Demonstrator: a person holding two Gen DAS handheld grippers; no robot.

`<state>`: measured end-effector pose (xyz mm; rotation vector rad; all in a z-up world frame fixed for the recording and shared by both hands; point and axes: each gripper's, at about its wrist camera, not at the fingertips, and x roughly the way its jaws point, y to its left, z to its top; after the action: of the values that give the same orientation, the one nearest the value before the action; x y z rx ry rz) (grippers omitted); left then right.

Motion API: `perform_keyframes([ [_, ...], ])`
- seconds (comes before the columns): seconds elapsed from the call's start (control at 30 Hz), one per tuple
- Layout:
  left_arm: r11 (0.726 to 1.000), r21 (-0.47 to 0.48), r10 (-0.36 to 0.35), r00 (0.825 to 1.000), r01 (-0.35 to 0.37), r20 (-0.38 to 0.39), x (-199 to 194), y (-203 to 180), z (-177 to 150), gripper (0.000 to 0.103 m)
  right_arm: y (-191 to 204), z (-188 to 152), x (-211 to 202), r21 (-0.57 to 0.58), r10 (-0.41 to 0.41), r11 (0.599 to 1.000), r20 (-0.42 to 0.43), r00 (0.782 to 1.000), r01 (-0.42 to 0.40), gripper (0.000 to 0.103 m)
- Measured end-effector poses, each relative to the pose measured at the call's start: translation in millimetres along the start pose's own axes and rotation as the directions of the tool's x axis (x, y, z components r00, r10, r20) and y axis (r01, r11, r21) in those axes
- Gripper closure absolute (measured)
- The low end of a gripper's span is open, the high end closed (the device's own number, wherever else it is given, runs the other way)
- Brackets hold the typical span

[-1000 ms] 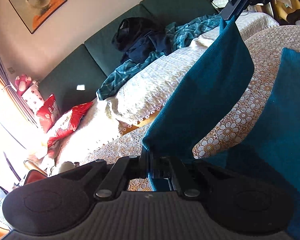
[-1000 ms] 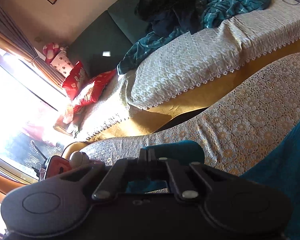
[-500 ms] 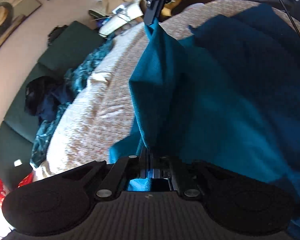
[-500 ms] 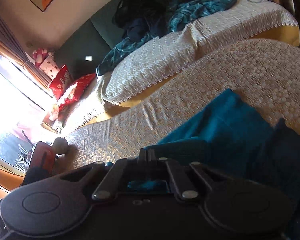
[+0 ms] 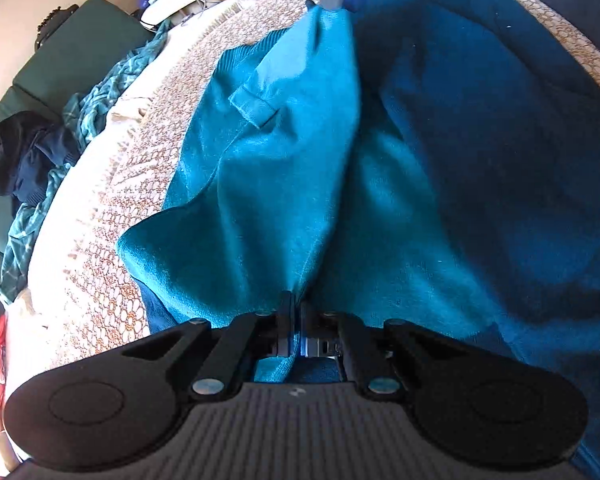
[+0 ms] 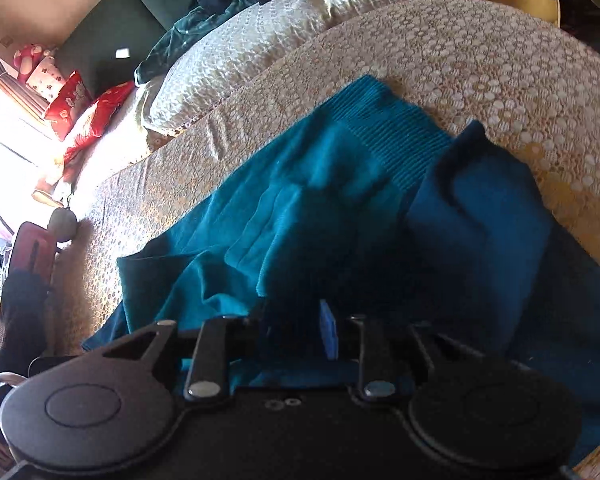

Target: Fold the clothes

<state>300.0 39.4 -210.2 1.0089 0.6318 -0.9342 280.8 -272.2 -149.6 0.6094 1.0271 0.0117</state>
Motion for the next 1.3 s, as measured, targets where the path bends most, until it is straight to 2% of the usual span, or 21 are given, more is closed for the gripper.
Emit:
perform_keyframes([
  [0.1, 1.000, -0.029, -0.001, 1.000, 0.002, 0.024, -16.4, 6.2, -2.9, 0.102, 3.0, 26.0, -7.2, -0.061, -0.036, 0.997, 0.026, 0.999, 0.038, 0.000],
  [0.17, 0.999, -0.041, 0.033, 0.999, -0.031, 0.031, -23.0, 9.9, -6.2, 0.102, 23.3, 35.9, -8.0, -0.222, -0.080, 0.971, 0.063, 0.995, 0.092, 0.000],
  [0.2, 0.998, -0.043, 0.053, 0.998, -0.052, 0.031, -22.7, 12.3, -5.9, 0.102, 34.4, 38.2, -6.7, -0.304, -0.091, 0.946, 0.076, 0.993, 0.110, 0.000],
  [0.3, 0.988, -0.107, 0.113, 0.993, -0.110, 0.029, -19.7, 24.4, -6.0, 0.102, 65.7, 34.6, 12.4, -0.480, -0.071, 0.874, 0.013, 0.997, 0.068, 0.000],
  [0.4, 0.970, -0.225, 0.096, 0.995, -0.087, 0.030, -15.3, 37.1, -5.6, 0.102, 88.7, 17.5, 36.5, -0.605, -0.084, 0.792, 0.018, 0.996, 0.078, 0.000],
  [0.5, 0.953, -0.290, 0.097, 0.995, -0.082, 0.038, -9.4, 46.6, -5.4, 0.098, 101.3, -0.1, 57.0, -0.696, -0.094, 0.711, 0.047, 0.994, 0.100, 0.000],
  [0.57, 0.940, -0.336, 0.088, 0.995, -0.067, 0.047, -8.1, 51.0, -7.9, 0.094, 105.2, -8.0, 69.4, -0.722, -0.111, 0.683, 0.047, 0.993, 0.111, 0.000],
  [0.6, 0.930, -0.364, 0.085, 0.995, -0.061, 0.052, -8.7, 53.2, -10.1, 0.088, 106.8, -10.9, 74.2, -0.732, -0.120, 0.670, 0.054, 0.991, 0.121, 0.000],
  [0.63, 0.918, -0.392, 0.083, 0.995, -0.054, 0.057, -9.5, 55.5, -12.5, 0.071, 108.3, -13.7, 78.7, -0.742, -0.128, 0.657, 0.060, 0.990, 0.130, 0.000],
  [0.67, 0.906, -0.421, 0.079, 0.995, -0.048, 0.057, -9.8, 58.1, -14.8, 0.060, 109.6, -15.5, 82.2, -0.751, -0.132, 0.646, 0.063, 0.989, 0.134, 0.000],
  [0.7, 0.898, -0.437, 0.075, 0.995, -0.041, 0.061, -9.8, 59.7, -16.4, 0.039, 109.9, -15.6, 86.5, -0.755, -0.131, 0.643, 0.055, 0.990, 0.127, 0.000],
  [0.77, 0.889, -0.456, 0.072, 0.996, -0.037, 0.059, -8.8, 61.6, -18.1, 0.037, 110.7, -14.9, 91.1, -0.745, -0.124, 0.656, 0.049, 0.991, 0.119, 0.000],
  [0.97, 0.859, -0.510, 0.069, 0.997, -0.041, 0.036, 0.4, 67.7, -19.6, 0.037, 112.1, -17.0, 107.4, -0.751, -0.144, 0.647, 0.049, 0.988, 0.131, 0.000],
  [1.07, 0.843, -0.536, 0.059, 0.998, -0.038, 0.023, 4.9, 70.9, -24.1, 0.037, 107.7, -16.3, 110.8, -0.738, -0.156, 0.661, 0.044, 0.987, 0.138, 0.000],
  [1.13, 0.837, -0.546, 0.048, 0.999, -0.031, 0.017, 6.2, 71.6, -27.5, 0.037, 103.7, -12.3, 109.0, -0.710, -0.148, 0.692, 0.038, 0.988, 0.131, 0.000],
  [1.17, 0.835, -0.548, 0.048, 0.999, -0.036, 0.007, 7.1, 71.4, -29.5, 0.037, 100.4, -7.7, 106.6, -0.675, -0.128, 0.730, 0.023, 0.992, 0.110, 0.000],
  [1.3, 0.829, -0.558, 0.033, 0.999, -0.038, -0.020, 11.2, 69.0, -36.2, 0.037, 94.1, 5.0, 87.7, -0.592, -0.068, 0.803, 0.023, 0.997, 0.068, 0.000],
])
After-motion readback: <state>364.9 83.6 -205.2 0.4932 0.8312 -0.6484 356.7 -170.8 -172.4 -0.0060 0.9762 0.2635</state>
